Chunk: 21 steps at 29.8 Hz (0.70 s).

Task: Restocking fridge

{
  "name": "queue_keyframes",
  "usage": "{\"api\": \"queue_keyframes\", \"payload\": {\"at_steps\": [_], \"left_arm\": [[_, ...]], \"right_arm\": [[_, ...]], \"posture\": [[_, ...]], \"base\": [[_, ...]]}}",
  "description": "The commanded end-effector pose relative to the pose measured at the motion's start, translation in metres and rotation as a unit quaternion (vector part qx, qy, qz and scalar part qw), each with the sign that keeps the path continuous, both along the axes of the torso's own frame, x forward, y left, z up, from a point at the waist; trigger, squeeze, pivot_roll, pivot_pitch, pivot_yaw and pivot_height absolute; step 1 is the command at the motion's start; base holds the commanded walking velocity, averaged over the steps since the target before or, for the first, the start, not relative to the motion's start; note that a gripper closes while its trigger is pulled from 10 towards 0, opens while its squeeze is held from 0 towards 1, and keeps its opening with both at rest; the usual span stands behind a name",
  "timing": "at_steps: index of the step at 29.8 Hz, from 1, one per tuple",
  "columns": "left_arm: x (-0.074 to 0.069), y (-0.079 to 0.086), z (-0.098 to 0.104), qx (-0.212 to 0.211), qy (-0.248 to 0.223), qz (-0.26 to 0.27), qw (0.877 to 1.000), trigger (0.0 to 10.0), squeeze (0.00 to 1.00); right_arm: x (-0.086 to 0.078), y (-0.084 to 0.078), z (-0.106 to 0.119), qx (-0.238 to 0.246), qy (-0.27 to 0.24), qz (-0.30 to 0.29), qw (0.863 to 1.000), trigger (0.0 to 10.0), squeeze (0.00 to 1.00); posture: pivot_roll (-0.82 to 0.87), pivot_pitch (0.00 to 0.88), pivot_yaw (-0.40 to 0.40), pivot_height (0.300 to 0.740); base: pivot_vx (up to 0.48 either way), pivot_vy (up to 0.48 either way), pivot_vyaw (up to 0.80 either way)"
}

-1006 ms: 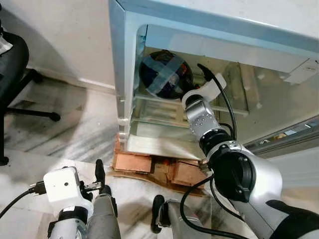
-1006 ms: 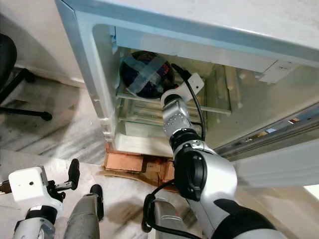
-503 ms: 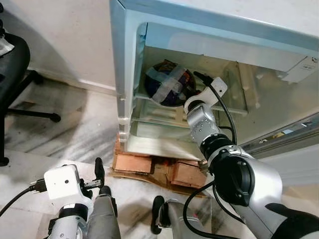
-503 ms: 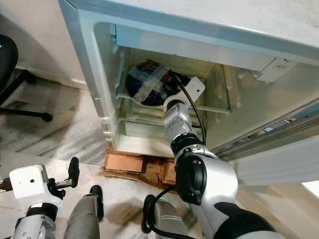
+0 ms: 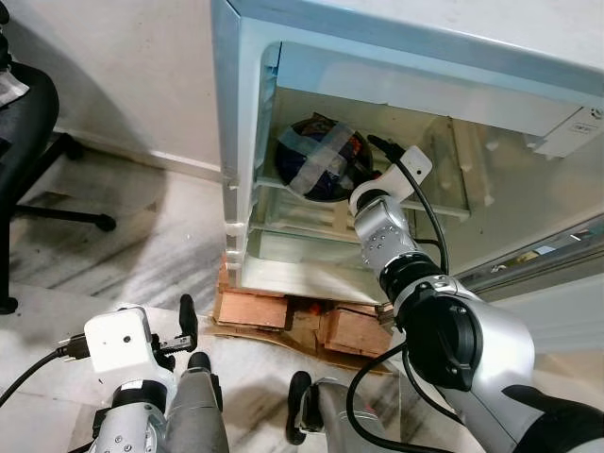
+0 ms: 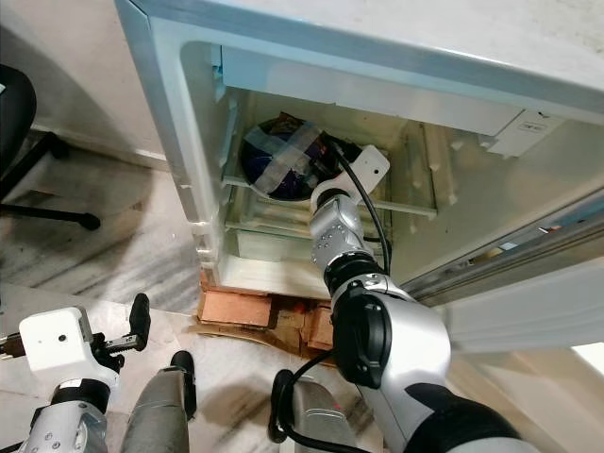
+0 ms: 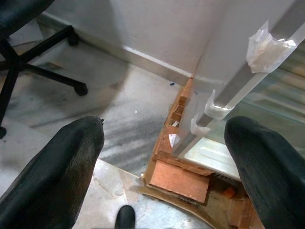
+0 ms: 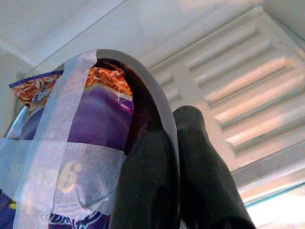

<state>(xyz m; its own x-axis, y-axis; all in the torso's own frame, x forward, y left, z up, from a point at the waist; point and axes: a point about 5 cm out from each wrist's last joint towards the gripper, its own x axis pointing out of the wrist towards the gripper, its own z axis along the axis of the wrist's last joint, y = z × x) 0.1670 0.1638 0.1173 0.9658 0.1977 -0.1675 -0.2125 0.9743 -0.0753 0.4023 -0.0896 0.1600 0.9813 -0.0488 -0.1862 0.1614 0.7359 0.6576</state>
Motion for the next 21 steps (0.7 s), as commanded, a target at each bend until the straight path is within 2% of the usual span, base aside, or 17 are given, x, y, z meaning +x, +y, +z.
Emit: {"api": "queue_keyframes", "payload": {"at_steps": [1,2,3,8,9,10,11,12,20,21], "left_arm": [[-0.0036,0.0002,-0.0065,-0.001,0.018,0.004,1.0,10.0,0.0],[-0.0036,0.0002,-0.0065,-0.001,0.018,0.004,1.0,10.0,0.0],[-0.0032,0.0001,-0.0064,-0.001,0.017,0.004,1.0,10.0,0.0],[-0.0017,-0.0002,-0.0066,-0.001,0.016,0.003,1.0,10.0,0.0],[-0.0013,-0.0003,-0.0067,-0.001,0.016,0.002,1.0,10.0,0.0],[-0.0011,-0.0005,-0.0065,-0.002,0.015,0.002,1.0,10.0,0.0],[-0.0011,-0.0005,-0.0065,-0.002,0.015,0.002,1.0,10.0,0.0],[-0.0008,-0.0007,-0.0065,-0.002,0.014,0.001,1.0,10.0,0.0],[0.0016,-0.0015,-0.0066,-0.003,0.012,-0.001,1.0,10.0,0.0],[0.0025,-0.0014,-0.0065,-0.003,0.011,-0.001,1.0,10.0,0.0]], "right_arm": [[-0.0043,-0.0016,-0.0139,0.024,0.022,0.001,0.999,10.0,0.0],[-0.0043,-0.0016,-0.0139,0.024,0.022,0.001,0.999,10.0,0.0],[-0.0038,-0.0015,-0.0122,0.037,0.014,0.002,0.999,10.0,1.0],[-0.0045,-0.0035,-0.0148,0.036,0.027,-0.009,0.999,10.0,1.0],[-0.0047,-0.0045,-0.0156,0.038,0.027,-0.01,0.999,10.0,0.81],[-0.0048,-0.0054,-0.0159,0.044,0.025,-0.013,0.999,0.6,0.15],[-0.0048,-0.0054,-0.0159,0.044,0.025,-0.013,0.999,0.6,0.15],[-0.0049,-0.0061,-0.0163,0.048,0.025,-0.015,0.998,0.0,0.0],[-0.0035,-0.0057,-0.0128,0.037,0.015,-0.003,0.999,0.0,0.0],[-0.0032,-0.0047,-0.0117,0.037,0.012,0.0,0.999,10.0,0.0]], "posture": [[0.35,0.321,-0.186,0.74],[0.35,0.321,-0.186,0.74],[0.34,0.32,-0.187,0.74],[0.34,0.316,-0.186,0.74],[0.34,0.315,-0.186,0.74],[0.34,0.315,-0.186,0.74],[0.34,0.315,-0.186,0.74],[0.34,0.313,-0.186,0.74],[0.34,0.305,-0.185,0.74],[0.33,0.303,-0.185,0.74]], "base": [[0.0,0.0,0.0],[0.0,0.0,0.0],[0.0,0.0,0.0],[0.0,0.0,0.0],[0.0,0.0,0.0],[0.0,0.0,0.0],[0.0,0.0,0.0],[0.0,0.0,0.0],[0.0,0.0,0.0],[0.0,0.0,0.0]]}}
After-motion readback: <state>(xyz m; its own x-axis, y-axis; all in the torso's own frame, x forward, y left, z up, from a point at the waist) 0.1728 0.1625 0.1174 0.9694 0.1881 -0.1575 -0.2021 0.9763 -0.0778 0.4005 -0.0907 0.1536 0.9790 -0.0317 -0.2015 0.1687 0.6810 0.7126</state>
